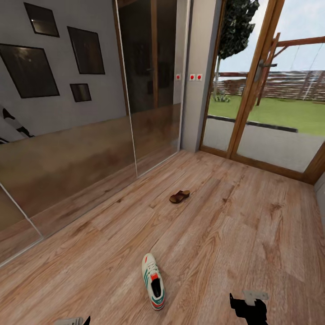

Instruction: Pick up the two gym shoes and the two sandals from the corridor floor and place them onto the hallstand (shoe rack) in the corridor, making sure they are on the rack and not on the floor. Arrange them so the two gym shoes are next to each other and the two sandals are next to each other.

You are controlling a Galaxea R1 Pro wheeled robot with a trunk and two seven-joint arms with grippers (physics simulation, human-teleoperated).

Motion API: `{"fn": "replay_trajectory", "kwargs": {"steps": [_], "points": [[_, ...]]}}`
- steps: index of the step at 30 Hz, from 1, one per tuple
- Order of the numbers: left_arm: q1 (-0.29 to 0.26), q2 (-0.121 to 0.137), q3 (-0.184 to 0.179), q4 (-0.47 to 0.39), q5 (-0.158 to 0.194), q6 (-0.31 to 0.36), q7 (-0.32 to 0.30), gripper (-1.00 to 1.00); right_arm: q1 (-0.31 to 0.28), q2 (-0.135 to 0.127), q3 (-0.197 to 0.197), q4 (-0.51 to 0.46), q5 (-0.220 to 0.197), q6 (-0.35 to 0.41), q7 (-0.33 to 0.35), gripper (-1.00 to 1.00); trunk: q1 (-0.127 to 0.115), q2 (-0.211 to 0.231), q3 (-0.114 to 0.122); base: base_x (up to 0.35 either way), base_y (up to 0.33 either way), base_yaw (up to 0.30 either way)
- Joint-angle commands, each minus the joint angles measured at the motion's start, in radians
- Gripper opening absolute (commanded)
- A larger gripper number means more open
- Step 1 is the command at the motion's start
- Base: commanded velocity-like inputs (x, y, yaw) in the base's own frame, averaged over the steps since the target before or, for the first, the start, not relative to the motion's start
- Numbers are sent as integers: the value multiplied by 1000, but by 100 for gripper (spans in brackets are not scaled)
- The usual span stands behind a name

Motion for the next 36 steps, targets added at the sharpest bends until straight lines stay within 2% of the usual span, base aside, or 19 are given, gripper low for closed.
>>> {"fn": "replay_trajectory", "kwargs": {"steps": [1, 36], "points": [[-1, 0, 3, 1, 9, 0, -10, 100, -1, 0, -7, 1, 11, -3, -4, 100, 0, 0, -1, 100, -66, 0], [-1, 0, 3, 1, 9, 0, -10, 100, -1, -4, -7, 3, 14, -3, -1, 100, 0, 0, -1, 72, -74, 0]]}}
